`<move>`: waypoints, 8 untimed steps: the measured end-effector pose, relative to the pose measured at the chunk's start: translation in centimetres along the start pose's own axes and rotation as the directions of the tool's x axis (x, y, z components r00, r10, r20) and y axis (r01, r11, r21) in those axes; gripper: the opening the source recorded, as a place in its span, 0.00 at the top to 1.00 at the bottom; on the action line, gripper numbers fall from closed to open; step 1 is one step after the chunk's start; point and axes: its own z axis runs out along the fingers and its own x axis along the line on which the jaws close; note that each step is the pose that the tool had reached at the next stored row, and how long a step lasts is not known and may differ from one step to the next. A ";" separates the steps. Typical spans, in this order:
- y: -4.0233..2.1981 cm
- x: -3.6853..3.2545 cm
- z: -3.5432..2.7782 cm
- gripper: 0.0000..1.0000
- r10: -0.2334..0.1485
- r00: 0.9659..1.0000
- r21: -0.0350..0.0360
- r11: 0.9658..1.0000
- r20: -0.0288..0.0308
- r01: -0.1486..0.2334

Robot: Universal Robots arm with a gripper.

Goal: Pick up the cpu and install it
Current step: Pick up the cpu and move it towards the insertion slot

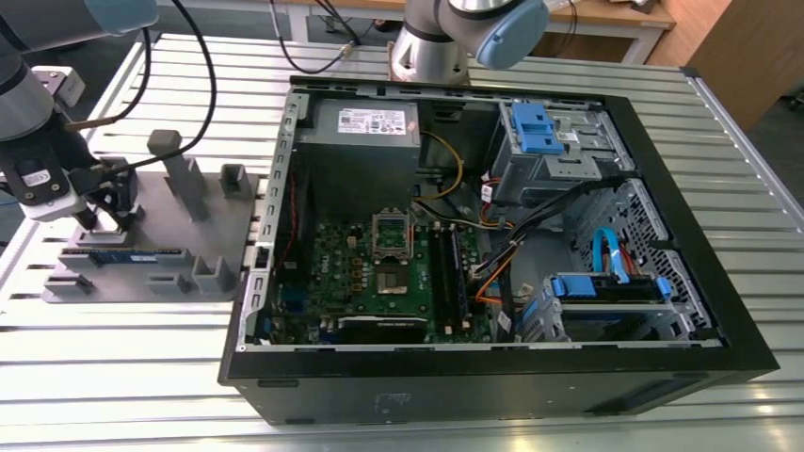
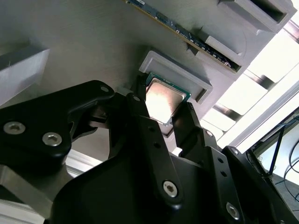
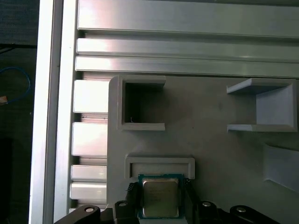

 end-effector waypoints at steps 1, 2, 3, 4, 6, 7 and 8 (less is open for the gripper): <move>0.00 0.00 0.00 0.53 0.000 1.000 0.000 1.000 0.000 0.000; 0.00 0.00 0.00 0.53 0.000 1.000 0.000 1.000 0.000 0.000; 0.00 0.00 0.01 0.53 0.000 1.000 0.000 1.000 0.000 0.000; 0.00 0.00 0.02 0.53 0.000 1.000 0.000 1.000 0.000 0.000; 0.00 0.00 0.03 0.53 0.000 1.000 0.000 1.000 0.000 0.000; 0.00 0.00 0.03 0.53 0.000 1.000 0.000 1.000 0.000 0.000; 0.00 0.00 0.03 0.53 0.000 1.000 0.000 1.000 0.000 0.000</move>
